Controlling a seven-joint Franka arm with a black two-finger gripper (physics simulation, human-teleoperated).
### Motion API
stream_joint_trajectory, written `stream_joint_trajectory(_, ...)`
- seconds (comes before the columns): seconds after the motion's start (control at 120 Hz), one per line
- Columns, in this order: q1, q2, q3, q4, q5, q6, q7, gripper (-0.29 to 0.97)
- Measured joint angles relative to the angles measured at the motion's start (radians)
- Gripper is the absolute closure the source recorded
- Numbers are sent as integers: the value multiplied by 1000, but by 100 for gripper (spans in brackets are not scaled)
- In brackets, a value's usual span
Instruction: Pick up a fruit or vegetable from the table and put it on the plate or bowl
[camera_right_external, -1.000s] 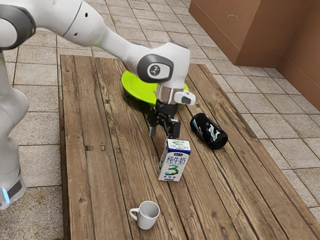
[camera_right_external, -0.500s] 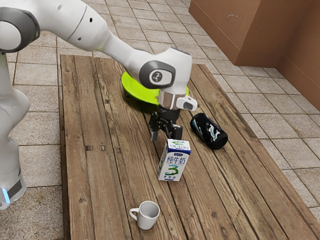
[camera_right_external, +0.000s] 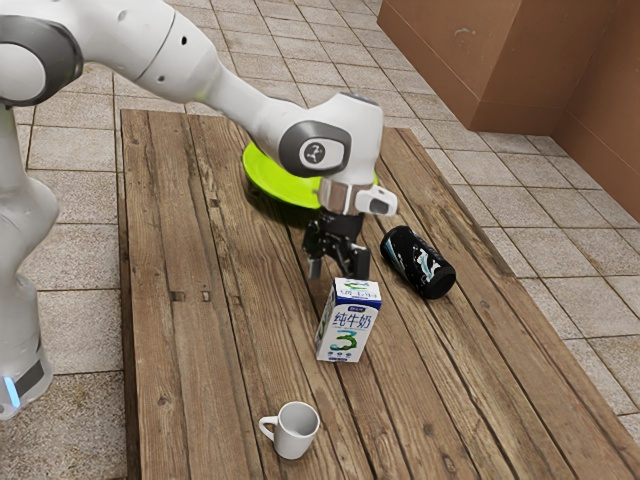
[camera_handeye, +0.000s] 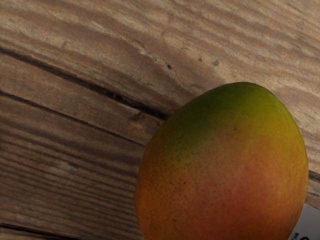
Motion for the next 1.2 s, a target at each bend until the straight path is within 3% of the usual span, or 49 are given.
stream_joint_trajectory(0.75,-17,34,0,2,-2,60,-2,1)
stream_joint_trajectory(1.2,-30,39,-6,7,51,75,-6,50)
